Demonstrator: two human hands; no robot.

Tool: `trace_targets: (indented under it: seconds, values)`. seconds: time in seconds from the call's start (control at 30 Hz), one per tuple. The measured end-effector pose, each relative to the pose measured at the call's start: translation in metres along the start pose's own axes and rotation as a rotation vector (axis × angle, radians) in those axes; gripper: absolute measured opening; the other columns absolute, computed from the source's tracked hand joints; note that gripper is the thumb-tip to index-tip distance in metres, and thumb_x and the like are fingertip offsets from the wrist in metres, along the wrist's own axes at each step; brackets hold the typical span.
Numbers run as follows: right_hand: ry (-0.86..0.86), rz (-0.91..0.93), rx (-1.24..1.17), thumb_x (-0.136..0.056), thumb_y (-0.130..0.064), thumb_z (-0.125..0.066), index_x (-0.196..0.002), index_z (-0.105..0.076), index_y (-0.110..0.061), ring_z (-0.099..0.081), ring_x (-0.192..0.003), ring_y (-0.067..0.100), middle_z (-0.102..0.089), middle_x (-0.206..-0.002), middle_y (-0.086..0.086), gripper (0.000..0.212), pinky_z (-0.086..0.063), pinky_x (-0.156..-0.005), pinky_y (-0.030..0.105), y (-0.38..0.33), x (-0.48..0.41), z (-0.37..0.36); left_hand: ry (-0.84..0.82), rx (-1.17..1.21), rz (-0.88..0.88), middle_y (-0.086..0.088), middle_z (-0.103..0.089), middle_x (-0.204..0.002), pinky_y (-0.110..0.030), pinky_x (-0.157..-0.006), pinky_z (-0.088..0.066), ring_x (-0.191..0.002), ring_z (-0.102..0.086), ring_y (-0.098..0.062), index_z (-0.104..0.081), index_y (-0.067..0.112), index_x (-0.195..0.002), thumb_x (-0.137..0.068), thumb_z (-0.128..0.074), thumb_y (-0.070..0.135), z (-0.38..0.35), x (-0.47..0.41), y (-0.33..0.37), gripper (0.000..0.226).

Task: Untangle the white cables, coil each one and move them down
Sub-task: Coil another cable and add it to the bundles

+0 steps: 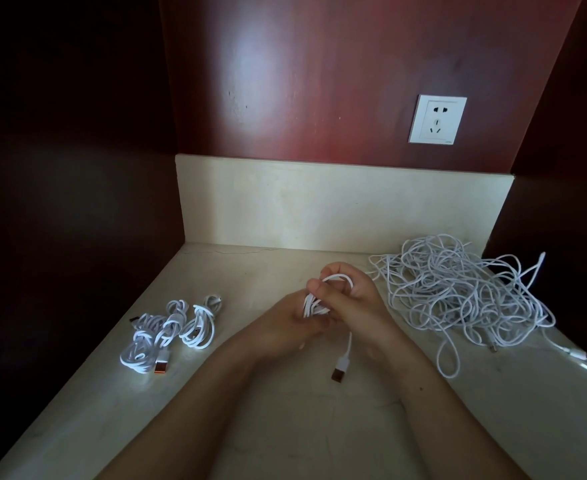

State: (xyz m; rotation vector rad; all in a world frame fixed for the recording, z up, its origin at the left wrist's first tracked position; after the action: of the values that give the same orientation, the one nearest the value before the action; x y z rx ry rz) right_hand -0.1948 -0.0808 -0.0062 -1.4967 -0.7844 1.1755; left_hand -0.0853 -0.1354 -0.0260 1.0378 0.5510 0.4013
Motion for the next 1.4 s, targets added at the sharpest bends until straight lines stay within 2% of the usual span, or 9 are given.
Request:
trace_targets:
  seconds: [0.17, 0.37, 0.43, 0.57, 0.73, 0.87, 1.03, 1.2, 1.4]
  values:
    - [0.060, -0.011, 0.000, -0.085, -0.005, -0.072, -0.075, -0.057, -0.014, -0.060, -0.056, 0.011, -0.061, -0.059, -0.006, 0.020, -0.046, -0.048, 0.022, 0.003, -0.002, 0.000, 0.030, -0.239, -0.014, 0.022, -0.067, -0.092, -0.010, -0.079, -0.042, -0.086, -0.058, 0.016, -0.062, 0.037, -0.103, -0.097, -0.054, 0.009, 0.006, 0.003, -0.007, 0.029]
    - [0.142, -0.105, -0.160, -0.087, -0.012, -0.071, -0.083, -0.057, -0.018, -0.052, -0.049, 0.010, -0.056, -0.057, -0.005, 0.015, -0.036, -0.043, 0.018, 0.001, -0.004, 0.005, 0.270, -0.392, -0.035, 0.010, -0.068, -0.103, -0.031, -0.080, -0.051, -0.094, -0.064, -0.012, -0.057, 0.032, -0.113, -0.090, -0.052, 0.039, 0.006, 0.005, 0.001, 0.024]
    - [0.137, -0.138, -0.218, -0.089, -0.013, -0.068, -0.085, -0.056, -0.019, -0.044, -0.046, 0.011, -0.051, -0.056, -0.003, 0.014, -0.030, -0.044, 0.018, 0.001, -0.004, 0.007, 0.326, -0.295, 0.021, 0.006, -0.065, -0.088, -0.031, -0.067, -0.049, -0.079, -0.062, -0.016, -0.047, 0.029, -0.101, -0.086, -0.057, 0.040, 0.005, 0.007, 0.008, 0.022]
    - [0.074, -0.136, -0.308, -0.093, -0.010, -0.062, -0.085, -0.050, -0.017, -0.026, -0.035, 0.003, -0.041, -0.052, -0.004, 0.015, -0.019, -0.036, 0.014, -0.002, -0.004, 0.003, 0.441, 0.114, 0.057, 0.011, -0.056, -0.069, -0.044, -0.074, -0.049, -0.070, -0.054, -0.013, -0.045, 0.028, -0.079, -0.080, -0.049, 0.068, 0.005, 0.005, 0.005, 0.040]
    - [0.058, -0.110, -0.297, -0.094, -0.012, -0.061, -0.086, -0.051, -0.016, -0.024, -0.036, 0.004, -0.042, -0.055, -0.001, 0.013, -0.019, -0.035, 0.015, 0.003, -0.004, -0.004, 0.566, 0.174, 0.024, 0.012, -0.047, -0.054, -0.049, -0.066, -0.044, -0.058, -0.046, -0.013, -0.043, 0.026, -0.066, -0.089, -0.043, 0.055, 0.011, -0.004, -0.008, 0.037]
    - [0.109, -0.026, -0.079, -0.094, -0.015, -0.063, -0.088, -0.059, -0.009, -0.034, -0.040, 0.004, -0.050, -0.051, -0.008, 0.009, -0.028, -0.040, 0.017, 0.006, -0.003, -0.003, 0.532, -0.041, 0.060, 0.009, -0.045, -0.055, -0.053, -0.071, -0.050, -0.061, -0.047, -0.019, -0.039, 0.026, -0.066, -0.088, -0.043, 0.060, 0.025, 0.002, -0.010, 0.040]
    - [0.158, 0.038, 0.045, -0.088, -0.009, -0.070, -0.077, -0.067, -0.011, -0.060, -0.060, 0.005, -0.066, -0.064, -0.007, 0.011, -0.048, -0.058, 0.018, 0.003, -0.002, 0.004, 0.373, -0.206, 0.066, 0.002, -0.047, -0.061, -0.042, -0.065, -0.043, -0.060, -0.044, -0.016, -0.047, 0.009, -0.069, -0.101, -0.048, 0.035, 0.025, 0.003, -0.005, 0.041]
    - [0.160, -0.210, -0.106, -0.088, -0.016, -0.070, -0.070, -0.069, -0.016, -0.055, -0.050, 0.013, -0.064, -0.059, 0.001, 0.018, -0.041, -0.049, 0.022, 0.014, -0.002, 0.008, 0.304, 0.017, -0.041, 0.011, -0.040, -0.053, -0.022, -0.052, -0.033, -0.050, -0.037, -0.006, -0.042, 0.016, -0.065, -0.103, -0.047, 0.021, 0.016, 0.005, 0.009, 0.039]
    - [0.071, 0.029, 0.326, -0.095, -0.008, -0.058, -0.078, -0.069, -0.006, -0.044, -0.049, -0.003, -0.055, -0.054, -0.014, 0.020, -0.033, -0.053, 0.016, 0.026, -0.006, -0.009, 0.606, 0.265, -0.003, 0.006, -0.035, -0.053, -0.023, -0.050, -0.035, -0.049, -0.033, -0.008, -0.035, 0.017, -0.064, -0.102, -0.048, 0.019, 0.032, 0.002, 0.007, 0.040]
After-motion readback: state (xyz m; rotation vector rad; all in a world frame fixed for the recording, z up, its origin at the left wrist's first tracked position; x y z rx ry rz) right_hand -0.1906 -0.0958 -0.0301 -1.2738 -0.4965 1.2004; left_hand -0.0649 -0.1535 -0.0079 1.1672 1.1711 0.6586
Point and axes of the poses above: each hand's wrist, its own x-axis away from the middle knuckle, its own z-axis out of the back of the hand, y = z × x, the point moved 3 cm from there along -x, towards the middle knuckle
